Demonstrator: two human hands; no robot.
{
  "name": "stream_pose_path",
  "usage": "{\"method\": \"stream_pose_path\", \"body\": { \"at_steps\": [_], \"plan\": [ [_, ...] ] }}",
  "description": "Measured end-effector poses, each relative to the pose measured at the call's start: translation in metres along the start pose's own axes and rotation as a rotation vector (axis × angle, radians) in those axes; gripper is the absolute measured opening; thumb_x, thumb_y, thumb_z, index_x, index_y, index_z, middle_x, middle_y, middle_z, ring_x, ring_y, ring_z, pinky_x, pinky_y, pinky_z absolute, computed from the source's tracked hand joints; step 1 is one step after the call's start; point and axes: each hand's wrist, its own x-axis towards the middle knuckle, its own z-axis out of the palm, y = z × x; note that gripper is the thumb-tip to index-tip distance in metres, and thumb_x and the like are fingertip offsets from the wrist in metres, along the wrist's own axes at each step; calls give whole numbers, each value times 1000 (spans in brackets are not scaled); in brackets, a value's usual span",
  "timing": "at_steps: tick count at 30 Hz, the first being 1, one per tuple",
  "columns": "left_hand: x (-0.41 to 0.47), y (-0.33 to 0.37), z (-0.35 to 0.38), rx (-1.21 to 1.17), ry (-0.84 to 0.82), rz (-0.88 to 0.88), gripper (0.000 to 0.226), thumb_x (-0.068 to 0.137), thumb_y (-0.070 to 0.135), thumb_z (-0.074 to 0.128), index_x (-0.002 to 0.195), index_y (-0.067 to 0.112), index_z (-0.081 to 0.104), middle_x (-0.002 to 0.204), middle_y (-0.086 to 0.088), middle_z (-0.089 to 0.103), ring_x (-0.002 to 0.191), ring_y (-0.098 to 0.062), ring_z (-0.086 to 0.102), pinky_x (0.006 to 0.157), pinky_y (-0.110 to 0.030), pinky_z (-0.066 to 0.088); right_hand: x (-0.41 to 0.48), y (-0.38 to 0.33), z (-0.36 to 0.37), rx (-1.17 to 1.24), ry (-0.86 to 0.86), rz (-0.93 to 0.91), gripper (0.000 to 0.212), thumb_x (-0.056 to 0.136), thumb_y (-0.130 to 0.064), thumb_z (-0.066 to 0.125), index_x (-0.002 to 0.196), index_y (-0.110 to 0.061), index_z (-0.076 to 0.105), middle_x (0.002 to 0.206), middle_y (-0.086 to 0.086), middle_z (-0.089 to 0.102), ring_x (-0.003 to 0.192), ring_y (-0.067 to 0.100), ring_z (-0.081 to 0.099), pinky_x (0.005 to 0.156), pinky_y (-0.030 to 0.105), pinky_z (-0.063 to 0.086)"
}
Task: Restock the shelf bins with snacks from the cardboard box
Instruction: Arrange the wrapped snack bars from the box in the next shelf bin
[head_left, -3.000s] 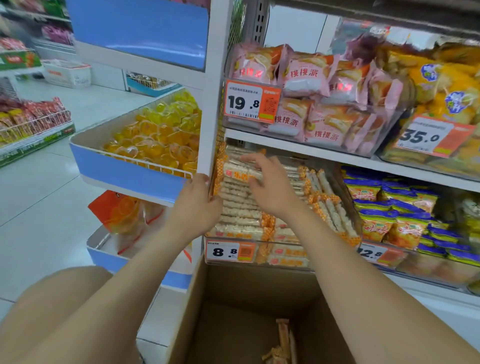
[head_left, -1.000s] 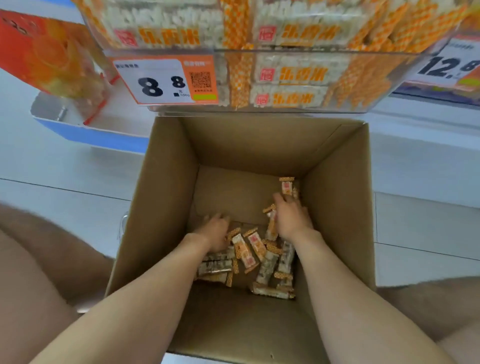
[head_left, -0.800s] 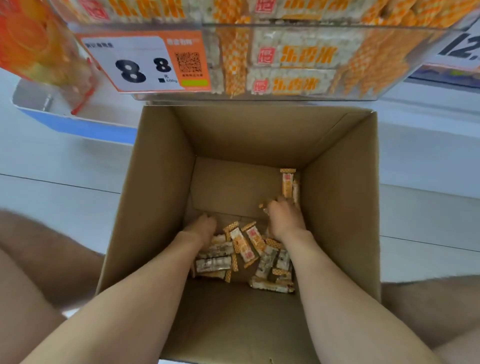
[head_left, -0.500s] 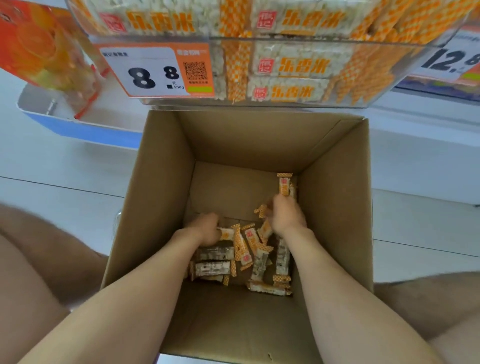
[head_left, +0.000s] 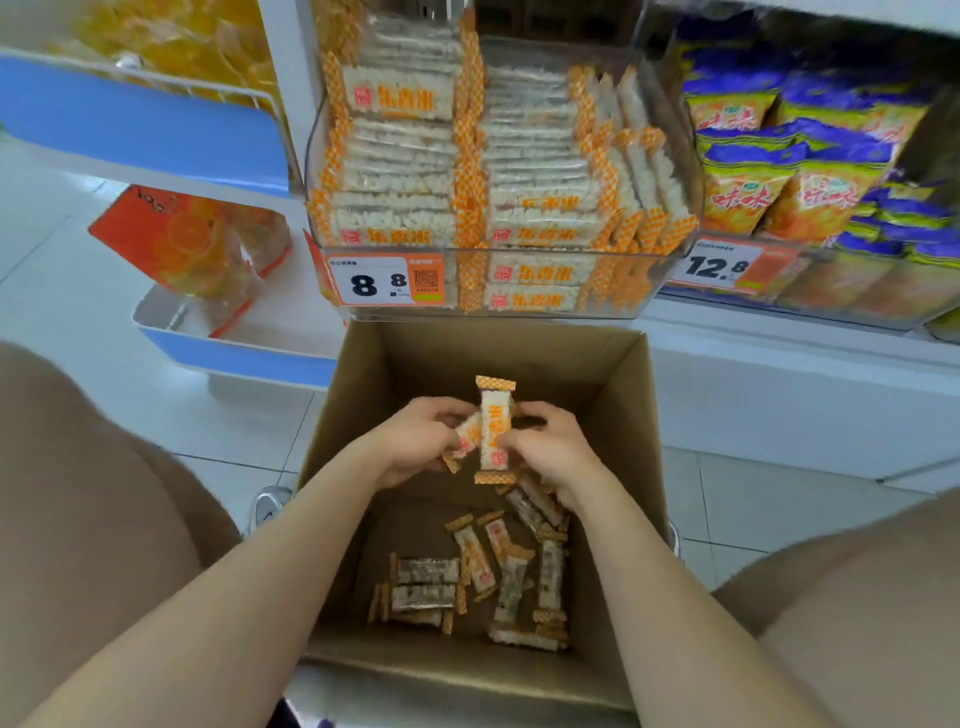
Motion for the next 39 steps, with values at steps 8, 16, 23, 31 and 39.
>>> {"method": "stream_pose_path", "body": {
  "at_steps": [8,16,23,31,39],
  "plan": [
    [-69,77,-19,262,-119,158,42,104,8,51,141,26,61,130,3,68,118,-14,66,98,-38,59,-58,-45,-13,199,-54,-198,75,82,-12,86,144,-39,53,114,4,76,95,19,78,83,37,65],
    [-102,85,-33,604,231,593,56,75,51,88,125,39,66,118,23,67,108,4,63,92,-30,58,-94,-65,-5,439,-79,-258,32,87,-6,80,117,-19,76,113,5,79,107,18,76,94,38,62],
    [-141,123,-57,595,278,808,44,84,23,80,123,38,67,119,23,67,113,1,64,94,-30,56,-117,-96,-13,-134,216,-732,65,102,-30,60,160,-40,32,157,-26,38,143,-14,32,117,19,31],
    [-156,160,-97,306,212,863,27,92,7,77,115,22,76,84,8,74,75,-12,69,68,-27,55,-130,-156,-16,-533,126,-936,59,106,-51,51,160,-39,32,156,-24,38,146,-4,32,122,32,34],
    [-145,183,-118,104,318,929,26,97,14,74,121,23,73,108,-13,76,101,-36,74,91,-57,60,-120,-222,-16,-683,135,-1062,70,105,-45,57,165,-38,22,150,-23,32,129,-13,31,98,-3,23]
  ]
}}
